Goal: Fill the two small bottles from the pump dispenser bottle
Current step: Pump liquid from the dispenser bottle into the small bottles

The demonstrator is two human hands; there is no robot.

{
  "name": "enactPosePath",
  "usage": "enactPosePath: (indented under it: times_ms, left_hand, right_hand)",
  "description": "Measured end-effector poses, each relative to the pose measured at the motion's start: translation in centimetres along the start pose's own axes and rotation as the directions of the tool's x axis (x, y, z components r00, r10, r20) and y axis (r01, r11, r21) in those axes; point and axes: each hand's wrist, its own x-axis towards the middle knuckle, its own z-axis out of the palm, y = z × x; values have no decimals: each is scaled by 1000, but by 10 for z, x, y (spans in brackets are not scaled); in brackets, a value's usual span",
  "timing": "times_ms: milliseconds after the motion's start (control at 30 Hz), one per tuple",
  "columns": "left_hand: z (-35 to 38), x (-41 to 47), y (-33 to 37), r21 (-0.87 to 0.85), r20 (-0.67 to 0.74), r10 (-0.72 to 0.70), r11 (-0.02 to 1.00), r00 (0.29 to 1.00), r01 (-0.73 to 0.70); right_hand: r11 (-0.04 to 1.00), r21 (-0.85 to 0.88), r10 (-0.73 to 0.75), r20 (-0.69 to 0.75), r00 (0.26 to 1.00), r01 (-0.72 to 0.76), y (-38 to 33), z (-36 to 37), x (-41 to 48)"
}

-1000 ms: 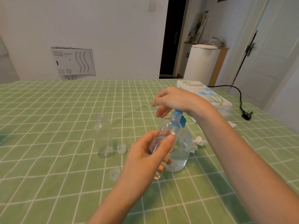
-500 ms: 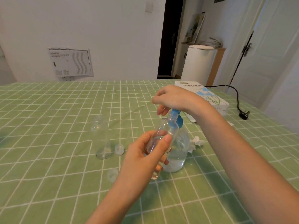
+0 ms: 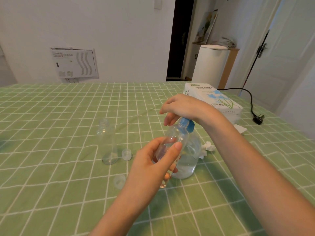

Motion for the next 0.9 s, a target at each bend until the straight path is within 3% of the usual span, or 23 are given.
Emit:
enactPosePath:
  times_ms: [200,533,900]
  left_hand:
    - [2,1,3,-8,9,12,1000,1000,-12]
    - [1,1,2,-11,8,2,1000,1000,-2]
    - [2,1,4,-18,2,8,1000,1000,-8]
  right_hand:
    - [995,-47,-92,-105,990,88,-6,-8,0]
    - [999,-28,-26,1,1000,26,-2,-4,-2]
    - [995,-95,-42,-50,998,37,-10,-9,-1]
